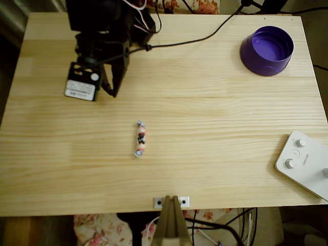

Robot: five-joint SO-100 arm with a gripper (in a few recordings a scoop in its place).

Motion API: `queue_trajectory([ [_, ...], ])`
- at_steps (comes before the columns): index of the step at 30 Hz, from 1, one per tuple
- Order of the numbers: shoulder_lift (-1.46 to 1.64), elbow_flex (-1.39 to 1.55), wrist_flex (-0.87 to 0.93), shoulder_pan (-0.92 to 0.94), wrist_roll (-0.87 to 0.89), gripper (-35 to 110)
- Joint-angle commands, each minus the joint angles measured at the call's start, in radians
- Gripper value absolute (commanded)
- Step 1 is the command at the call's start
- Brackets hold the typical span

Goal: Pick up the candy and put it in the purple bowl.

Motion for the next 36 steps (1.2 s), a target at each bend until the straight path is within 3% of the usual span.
queue_trajectory([
  [1,0.017,-0.012,-0.025,-0.018,-0.025,-1],
  [36,0.017,-0.012,-0.025,0.028,0.023,-1],
])
